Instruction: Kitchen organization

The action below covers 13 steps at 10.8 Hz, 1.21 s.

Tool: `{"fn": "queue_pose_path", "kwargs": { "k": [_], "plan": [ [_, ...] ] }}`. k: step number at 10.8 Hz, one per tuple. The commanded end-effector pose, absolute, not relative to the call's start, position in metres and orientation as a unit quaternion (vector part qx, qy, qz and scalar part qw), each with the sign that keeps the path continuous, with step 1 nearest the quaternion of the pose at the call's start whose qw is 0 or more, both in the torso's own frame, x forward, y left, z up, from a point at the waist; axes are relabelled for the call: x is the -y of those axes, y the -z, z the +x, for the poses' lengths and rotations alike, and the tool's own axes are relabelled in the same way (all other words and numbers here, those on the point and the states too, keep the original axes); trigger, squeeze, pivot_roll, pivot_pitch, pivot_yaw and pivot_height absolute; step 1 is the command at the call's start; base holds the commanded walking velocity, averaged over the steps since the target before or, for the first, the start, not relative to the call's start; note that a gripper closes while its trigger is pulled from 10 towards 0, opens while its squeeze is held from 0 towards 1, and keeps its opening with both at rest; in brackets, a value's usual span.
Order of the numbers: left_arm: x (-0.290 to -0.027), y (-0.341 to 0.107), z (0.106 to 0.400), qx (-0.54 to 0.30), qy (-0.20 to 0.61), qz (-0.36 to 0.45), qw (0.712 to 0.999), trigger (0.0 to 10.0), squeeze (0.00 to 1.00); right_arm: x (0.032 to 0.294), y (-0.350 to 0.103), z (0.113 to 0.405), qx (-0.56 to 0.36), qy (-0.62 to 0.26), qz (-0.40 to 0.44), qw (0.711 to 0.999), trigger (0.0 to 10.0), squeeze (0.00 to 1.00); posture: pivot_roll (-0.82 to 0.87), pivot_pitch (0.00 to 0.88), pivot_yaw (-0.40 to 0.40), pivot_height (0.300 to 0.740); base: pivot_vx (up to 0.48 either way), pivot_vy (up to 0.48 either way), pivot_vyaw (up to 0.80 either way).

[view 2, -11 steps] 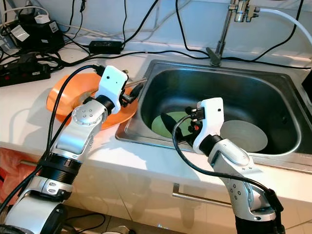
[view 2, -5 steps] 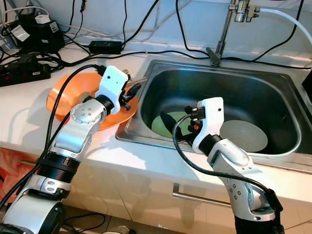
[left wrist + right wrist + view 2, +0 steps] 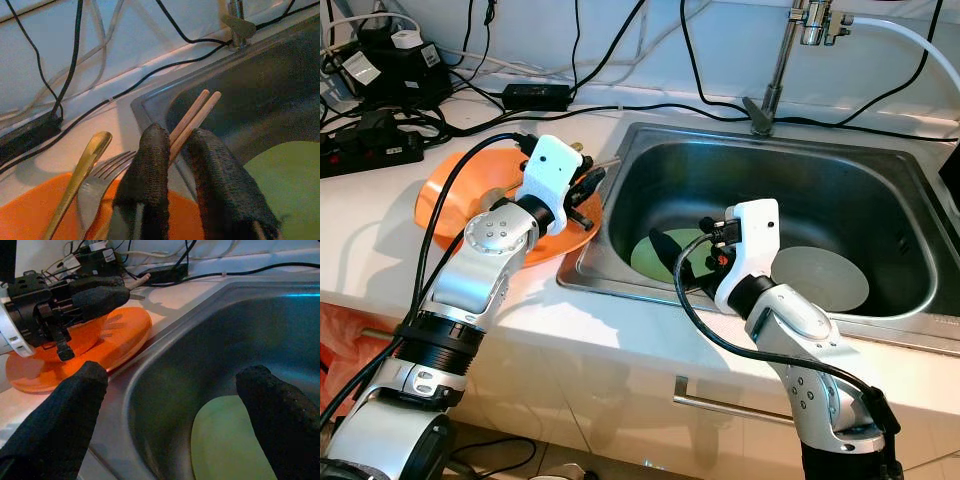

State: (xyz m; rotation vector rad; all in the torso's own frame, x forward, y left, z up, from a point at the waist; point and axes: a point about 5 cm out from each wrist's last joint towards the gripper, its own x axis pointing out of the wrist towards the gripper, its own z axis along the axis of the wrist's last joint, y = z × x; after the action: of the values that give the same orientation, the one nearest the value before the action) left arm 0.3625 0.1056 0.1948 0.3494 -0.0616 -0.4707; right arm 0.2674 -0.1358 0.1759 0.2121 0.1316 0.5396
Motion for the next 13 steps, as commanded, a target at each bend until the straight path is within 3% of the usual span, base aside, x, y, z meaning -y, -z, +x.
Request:
{"fn": "queue_pose_path", "kwargs": {
  "k": [1, 10, 11, 12, 13],
  "plan": [
    [-0.107, -0.193, 0.364, 0.019, 0.233, 0.168, 0.958, 0.0, 0.00, 0.138, -0.184, 0.268, -0.044, -0.263, 0.102, 0.959, 10.0, 0.00, 0.07, 0.011, 0.017, 0.740, 0.000, 0.000, 0.00],
    [-0.103, -0.231, 0.355, 0.087, 0.248, 0.134, 0.955, 0.0, 0.00, 0.138, -0.183, 0.271, -0.040, -0.262, 0.096, 0.960, 10.0, 0.00, 0.08, 0.001, 0.013, 0.740, 0.000, 0.000, 0.00],
    [-0.103, -0.234, 0.353, 0.104, 0.245, 0.131, 0.955, 5.0, 0.73, 0.137, -0.183, 0.272, -0.039, -0.261, 0.096, 0.960, 10.0, 0.00, 0.08, 0.001, 0.013, 0.740, 0.000, 0.000, 0.00],
    [-0.103, -0.238, 0.352, 0.114, 0.243, 0.128, 0.955, 10.0, 1.00, 0.137, -0.183, 0.272, -0.038, -0.262, 0.096, 0.960, 10.0, 0.00, 0.08, 0.000, 0.012, 0.740, 0.000, 0.000, 0.00],
    [-0.101, -0.243, 0.350, 0.129, 0.243, 0.119, 0.954, 10.0, 1.00, 0.137, -0.183, 0.272, -0.038, -0.261, 0.095, 0.960, 10.0, 0.00, 0.08, 0.000, 0.012, 0.740, 0.000, 0.000, 0.00]
  ]
}}
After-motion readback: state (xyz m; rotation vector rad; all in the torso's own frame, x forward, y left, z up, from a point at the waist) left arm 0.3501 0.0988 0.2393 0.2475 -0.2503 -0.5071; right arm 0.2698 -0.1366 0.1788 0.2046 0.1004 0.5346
